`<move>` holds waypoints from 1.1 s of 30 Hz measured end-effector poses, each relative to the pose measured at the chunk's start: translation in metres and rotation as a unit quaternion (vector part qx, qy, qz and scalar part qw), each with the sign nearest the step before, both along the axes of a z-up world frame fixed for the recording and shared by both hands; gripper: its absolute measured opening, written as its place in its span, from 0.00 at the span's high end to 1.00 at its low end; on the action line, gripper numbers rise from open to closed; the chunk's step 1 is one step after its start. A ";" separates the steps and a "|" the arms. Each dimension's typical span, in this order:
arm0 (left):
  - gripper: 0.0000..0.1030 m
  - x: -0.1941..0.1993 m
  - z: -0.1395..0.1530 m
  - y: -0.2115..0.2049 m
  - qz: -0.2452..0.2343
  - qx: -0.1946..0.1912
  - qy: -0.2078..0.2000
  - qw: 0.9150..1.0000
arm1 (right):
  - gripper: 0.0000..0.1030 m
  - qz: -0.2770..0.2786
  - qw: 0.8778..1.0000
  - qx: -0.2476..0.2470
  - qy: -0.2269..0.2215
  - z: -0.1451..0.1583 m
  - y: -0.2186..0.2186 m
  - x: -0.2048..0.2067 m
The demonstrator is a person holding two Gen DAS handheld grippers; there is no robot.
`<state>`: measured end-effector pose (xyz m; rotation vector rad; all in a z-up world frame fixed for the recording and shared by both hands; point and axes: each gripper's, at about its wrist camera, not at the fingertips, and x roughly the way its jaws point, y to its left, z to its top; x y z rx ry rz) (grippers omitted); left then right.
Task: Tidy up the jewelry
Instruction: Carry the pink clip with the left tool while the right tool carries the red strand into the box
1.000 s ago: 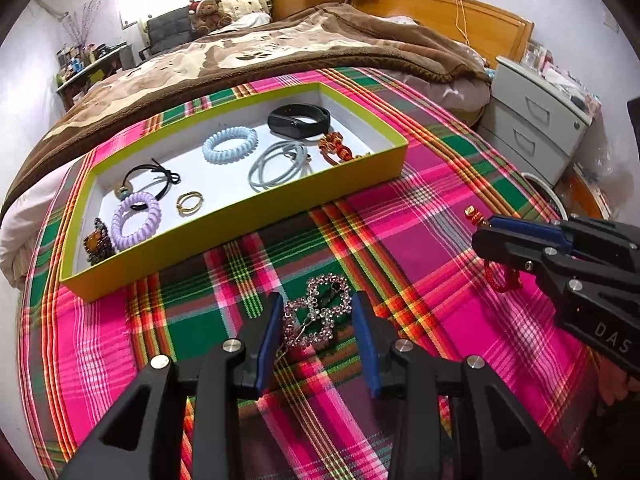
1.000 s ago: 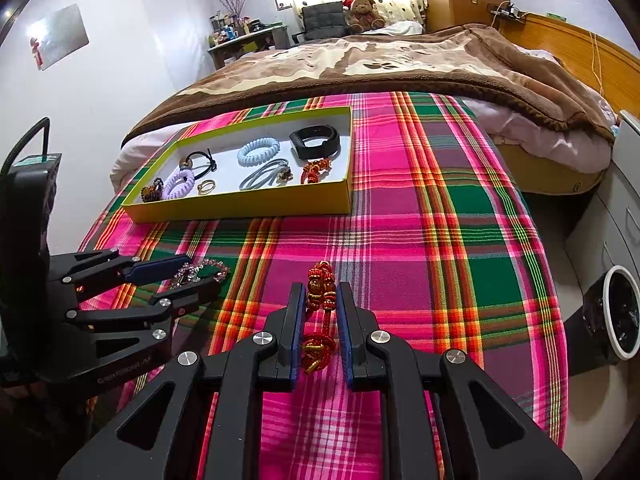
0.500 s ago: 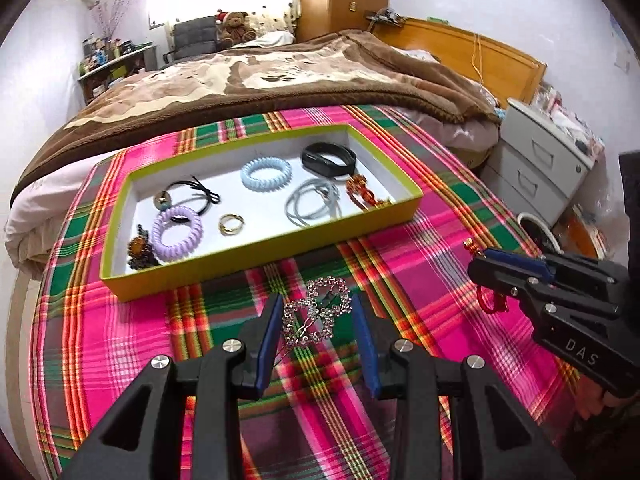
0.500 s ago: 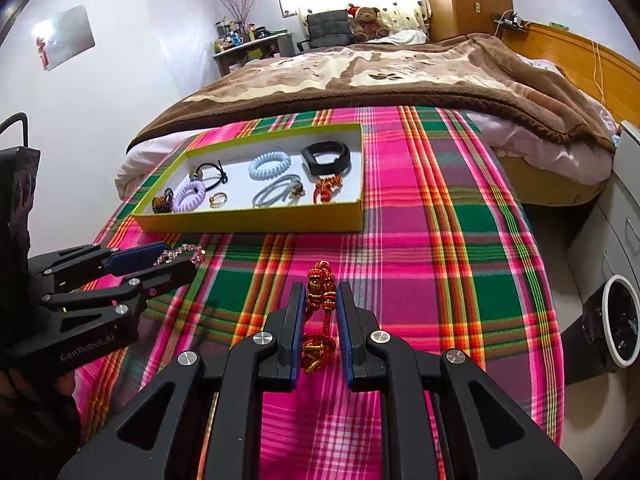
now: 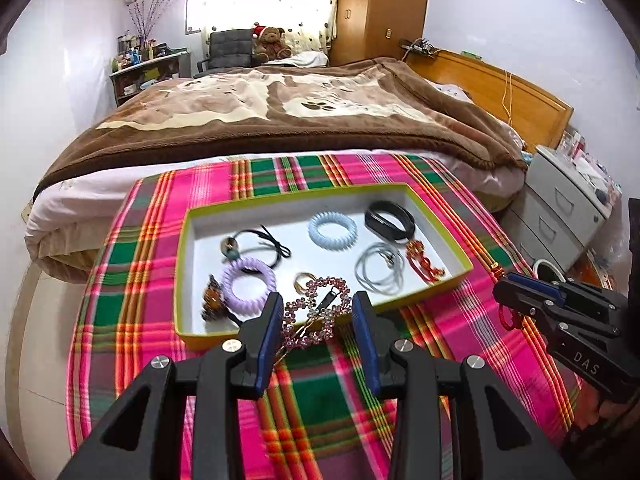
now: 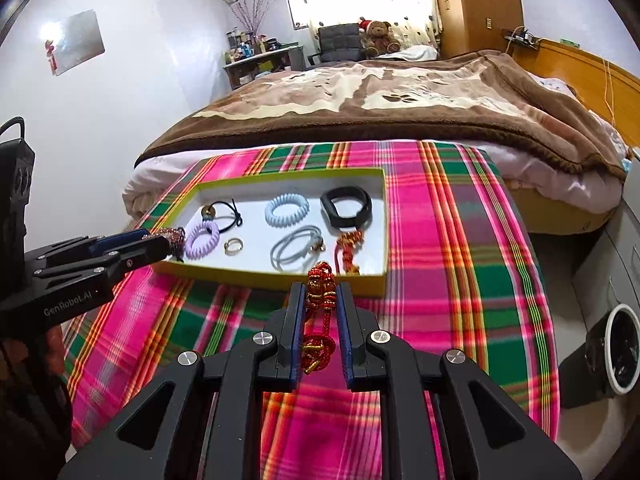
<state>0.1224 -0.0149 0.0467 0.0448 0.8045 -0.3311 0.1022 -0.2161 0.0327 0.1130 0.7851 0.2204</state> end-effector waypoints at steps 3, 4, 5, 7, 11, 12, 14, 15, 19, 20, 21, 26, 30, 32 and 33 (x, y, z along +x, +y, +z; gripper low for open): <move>0.64 0.009 0.000 0.006 0.002 -0.005 0.005 1.000 | 0.85 0.006 1.000 -0.002 -0.003 0.004 0.005 0.010; 0.64 0.012 0.000 0.007 0.005 -0.006 0.006 1.000 | 0.85 0.008 1.000 -0.001 -0.002 0.005 0.007 0.013; 0.64 0.014 0.001 0.008 0.005 -0.005 0.006 1.000 | 0.85 0.010 1.000 0.001 -0.002 0.006 0.008 0.017; 0.64 0.021 0.001 0.010 0.007 -0.009 0.007 1.000 | 0.85 0.017 1.000 0.004 -0.002 0.006 0.013 0.024; 0.64 0.042 0.001 0.009 0.005 -0.013 0.013 1.000 | 0.85 0.032 0.999 0.011 0.008 -0.002 0.024 0.043; 0.64 0.048 0.000 0.008 0.005 -0.011 0.013 1.000 | 0.85 0.036 0.999 0.010 0.013 -0.006 0.028 0.050; 0.64 0.060 -0.003 0.006 0.005 -0.014 0.021 1.000 | 0.85 0.040 0.999 0.010 0.018 -0.011 0.031 0.059; 0.64 0.066 -0.005 0.006 0.004 -0.020 0.024 1.000 | 0.85 0.044 0.999 0.009 0.023 -0.015 0.034 0.066; 0.64 0.090 -0.018 0.002 0.007 -0.022 0.037 0.999 | 0.85 0.057 0.998 0.007 0.037 -0.025 0.042 0.082; 0.64 0.095 -0.021 0.001 0.007 -0.023 0.044 0.999 | 0.85 0.058 0.998 0.004 0.039 -0.028 0.044 0.085; 0.64 0.101 -0.024 0.000 0.007 -0.024 0.047 0.999 | 0.85 0.061 0.997 0.002 0.043 -0.032 0.047 0.088; 0.64 0.113 -0.040 -0.003 0.006 -0.026 0.063 0.998 | 0.85 0.063 0.996 -0.008 0.062 -0.046 0.051 0.101; 0.64 0.115 -0.045 -0.005 0.001 -0.022 0.069 0.997 | 0.85 0.062 0.996 -0.015 0.067 -0.051 0.053 0.106; 0.64 0.116 -0.045 -0.004 0.003 -0.026 0.071 0.997 | 0.85 0.062 0.995 -0.019 0.072 -0.053 0.054 0.109; 0.64 0.116 -0.045 -0.003 0.005 -0.027 0.070 0.997 | 0.85 0.060 0.995 -0.020 0.074 -0.054 0.054 0.109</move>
